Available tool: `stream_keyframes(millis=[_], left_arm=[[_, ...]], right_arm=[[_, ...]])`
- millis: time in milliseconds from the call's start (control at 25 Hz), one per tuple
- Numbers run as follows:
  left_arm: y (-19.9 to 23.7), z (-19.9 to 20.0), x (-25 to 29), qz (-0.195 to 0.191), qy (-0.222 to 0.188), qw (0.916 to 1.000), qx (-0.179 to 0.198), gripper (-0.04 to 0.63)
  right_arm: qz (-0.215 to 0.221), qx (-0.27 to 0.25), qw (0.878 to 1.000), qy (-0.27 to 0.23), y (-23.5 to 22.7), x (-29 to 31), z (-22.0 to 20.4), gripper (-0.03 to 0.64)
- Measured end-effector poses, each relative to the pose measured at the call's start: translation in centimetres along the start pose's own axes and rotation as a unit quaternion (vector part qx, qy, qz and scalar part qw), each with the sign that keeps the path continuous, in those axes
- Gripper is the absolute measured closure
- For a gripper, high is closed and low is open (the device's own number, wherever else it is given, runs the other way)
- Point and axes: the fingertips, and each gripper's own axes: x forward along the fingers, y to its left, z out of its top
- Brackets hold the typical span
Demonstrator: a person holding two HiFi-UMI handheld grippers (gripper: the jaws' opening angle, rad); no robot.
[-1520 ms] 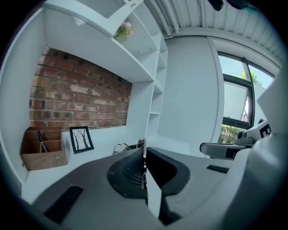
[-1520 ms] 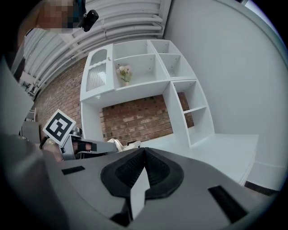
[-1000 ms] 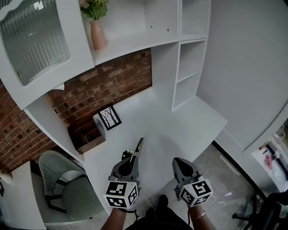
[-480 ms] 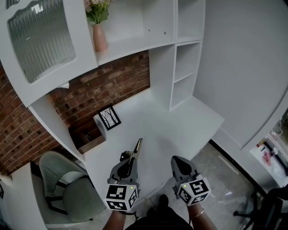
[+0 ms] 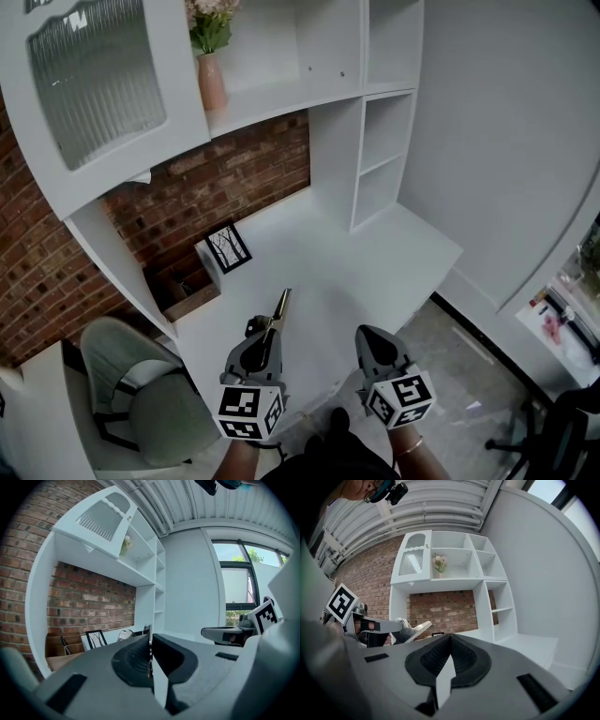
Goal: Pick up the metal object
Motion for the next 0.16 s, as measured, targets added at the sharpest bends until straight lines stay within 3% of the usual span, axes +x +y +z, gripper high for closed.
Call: stream_keyframes(millis=[160], left_arm=[[0.56, -0.41, -0.97, 0.005, 0.005, 1.0000, 0.000, 0.584]], right_arm=[[-0.001, 0.004, 1.000, 0.002, 1.02, -0.28, -0.30, 0.612]])
